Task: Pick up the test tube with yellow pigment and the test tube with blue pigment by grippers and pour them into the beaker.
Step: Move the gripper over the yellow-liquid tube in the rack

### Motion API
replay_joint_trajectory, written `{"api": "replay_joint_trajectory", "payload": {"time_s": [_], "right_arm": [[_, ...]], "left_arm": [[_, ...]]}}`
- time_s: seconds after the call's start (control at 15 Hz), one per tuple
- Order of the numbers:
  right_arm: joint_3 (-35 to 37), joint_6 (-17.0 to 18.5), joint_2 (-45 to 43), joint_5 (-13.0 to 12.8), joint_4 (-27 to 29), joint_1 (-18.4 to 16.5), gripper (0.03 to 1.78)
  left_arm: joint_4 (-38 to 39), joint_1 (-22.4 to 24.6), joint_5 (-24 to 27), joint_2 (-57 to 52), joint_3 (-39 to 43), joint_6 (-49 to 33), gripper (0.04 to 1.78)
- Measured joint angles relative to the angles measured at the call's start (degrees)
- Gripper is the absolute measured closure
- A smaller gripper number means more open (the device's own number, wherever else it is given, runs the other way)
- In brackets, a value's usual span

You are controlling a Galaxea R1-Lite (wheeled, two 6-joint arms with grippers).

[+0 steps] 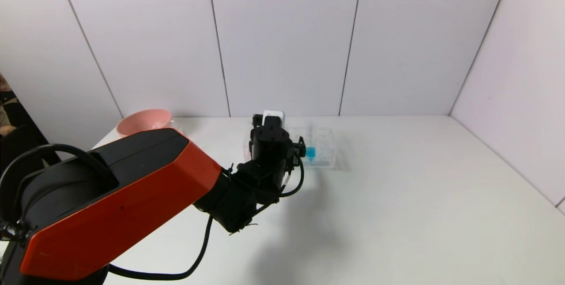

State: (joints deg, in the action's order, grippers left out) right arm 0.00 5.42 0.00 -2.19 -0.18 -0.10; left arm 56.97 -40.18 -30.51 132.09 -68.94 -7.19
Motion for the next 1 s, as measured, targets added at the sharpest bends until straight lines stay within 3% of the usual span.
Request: {"api": "replay_joint_trajectory", "payload": {"time_s": [1.0], "right_arm": [[0.0,0.0,0.0,0.0,0.02,0.0,0.1]], "left_arm": [[-3.02,1.93,0.17,2.8,-5.73,-0.18,0.1]]}}
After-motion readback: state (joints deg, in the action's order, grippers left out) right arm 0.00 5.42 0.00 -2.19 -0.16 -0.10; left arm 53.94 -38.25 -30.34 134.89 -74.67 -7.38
